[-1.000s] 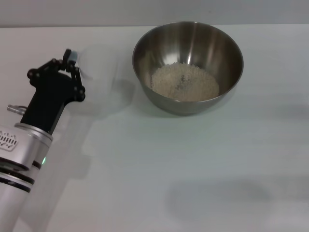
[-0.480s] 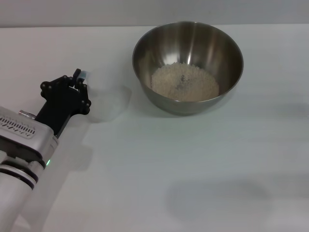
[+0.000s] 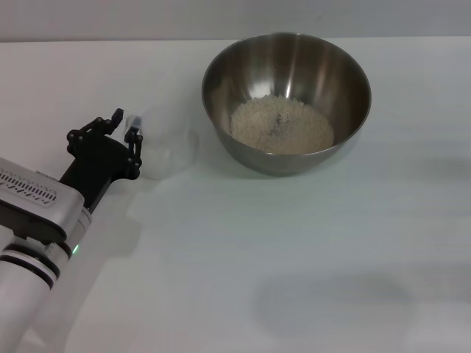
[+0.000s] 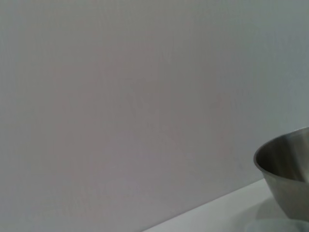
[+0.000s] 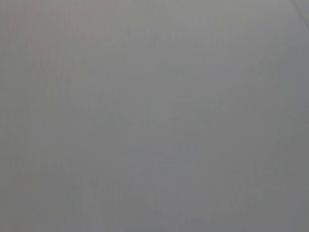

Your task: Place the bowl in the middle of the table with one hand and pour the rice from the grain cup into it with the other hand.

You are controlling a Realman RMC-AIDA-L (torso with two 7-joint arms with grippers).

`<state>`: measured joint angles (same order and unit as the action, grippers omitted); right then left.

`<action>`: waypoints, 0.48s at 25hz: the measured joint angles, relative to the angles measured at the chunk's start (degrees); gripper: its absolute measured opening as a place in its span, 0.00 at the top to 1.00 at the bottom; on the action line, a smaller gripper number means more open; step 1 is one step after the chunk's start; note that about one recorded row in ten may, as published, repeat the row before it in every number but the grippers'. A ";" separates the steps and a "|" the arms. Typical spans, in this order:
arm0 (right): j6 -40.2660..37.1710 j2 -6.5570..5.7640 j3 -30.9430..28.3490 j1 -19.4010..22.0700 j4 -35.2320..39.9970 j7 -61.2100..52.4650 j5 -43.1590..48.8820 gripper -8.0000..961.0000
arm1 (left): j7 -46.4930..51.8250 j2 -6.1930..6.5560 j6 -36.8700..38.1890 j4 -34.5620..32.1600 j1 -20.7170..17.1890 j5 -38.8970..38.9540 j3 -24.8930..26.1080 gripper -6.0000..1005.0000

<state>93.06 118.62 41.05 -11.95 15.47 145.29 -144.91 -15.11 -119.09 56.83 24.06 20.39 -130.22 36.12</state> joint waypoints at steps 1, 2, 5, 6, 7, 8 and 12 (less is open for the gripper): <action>0.00 -0.05 0.00 0.00 0.00 0.00 0.00 0.28 | 0.00 0.00 0.00 0.00 0.00 0.00 0.00 0.86; 0.00 -0.05 0.00 0.00 0.00 0.00 0.00 0.28 | 0.00 0.00 -0.01 0.11 -0.24 -0.01 0.00 0.84; 0.00 -0.09 -0.01 0.00 0.12 0.00 0.00 0.28 | -0.23 0.01 0.05 0.20 -1.25 -0.07 -0.31 0.79; 0.00 -0.09 -0.05 0.03 0.24 0.00 0.00 0.28 | -0.23 0.01 0.05 0.20 -1.25 -0.07 -0.31 0.77; 0.00 -0.09 -0.05 0.03 0.24 0.00 0.00 0.28 | -0.41 0.12 0.28 0.06 -2.09 -0.11 -1.23 0.76; 0.01 -0.09 -0.07 0.04 0.28 0.00 0.00 0.28 | -0.46 0.17 0.39 0.02 -2.45 -0.12 -1.69 0.72; 0.02 -0.09 -0.09 0.08 0.39 0.00 0.00 0.28 | -0.57 0.26 1.07 -0.14 -3.87 -0.13 -2.71 0.58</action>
<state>93.08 118.53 40.96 -11.87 15.86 145.28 -144.91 -15.68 -118.83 57.89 23.92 16.52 -130.35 33.41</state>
